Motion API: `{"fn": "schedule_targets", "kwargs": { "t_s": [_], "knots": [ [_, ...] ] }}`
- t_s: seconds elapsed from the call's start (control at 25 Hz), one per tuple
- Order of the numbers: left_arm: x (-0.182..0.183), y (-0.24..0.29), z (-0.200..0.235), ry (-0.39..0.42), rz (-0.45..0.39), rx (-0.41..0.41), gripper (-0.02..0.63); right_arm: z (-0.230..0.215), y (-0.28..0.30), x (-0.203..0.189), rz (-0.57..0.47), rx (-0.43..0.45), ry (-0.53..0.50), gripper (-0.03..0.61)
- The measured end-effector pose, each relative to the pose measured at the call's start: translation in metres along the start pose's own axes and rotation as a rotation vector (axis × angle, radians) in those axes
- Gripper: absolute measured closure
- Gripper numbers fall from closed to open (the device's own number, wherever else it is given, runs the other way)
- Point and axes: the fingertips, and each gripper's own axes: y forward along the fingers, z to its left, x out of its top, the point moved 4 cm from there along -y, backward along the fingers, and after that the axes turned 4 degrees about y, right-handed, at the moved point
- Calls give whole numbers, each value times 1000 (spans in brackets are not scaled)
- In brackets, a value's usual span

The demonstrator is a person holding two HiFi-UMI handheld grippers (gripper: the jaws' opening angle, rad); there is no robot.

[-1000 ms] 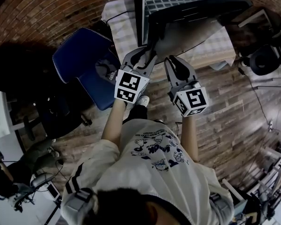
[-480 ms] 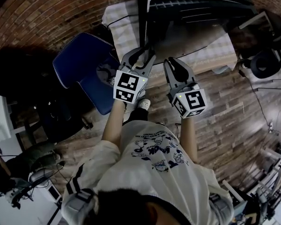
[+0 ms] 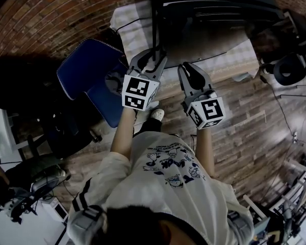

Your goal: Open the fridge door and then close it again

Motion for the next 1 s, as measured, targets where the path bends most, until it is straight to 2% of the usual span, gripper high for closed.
{"fn": "schedule_targets", "kwargs": {
  "t_s": [0.52, 1.0],
  "knots": [
    [-1, 5, 10, -32, -2, 44, 463, -5, 7, 1, -8, -21, 6, 506],
    [14, -20, -13, -50, -56, 95, 479, -1, -10, 1, -9, -76, 16, 509]
  ]
}}
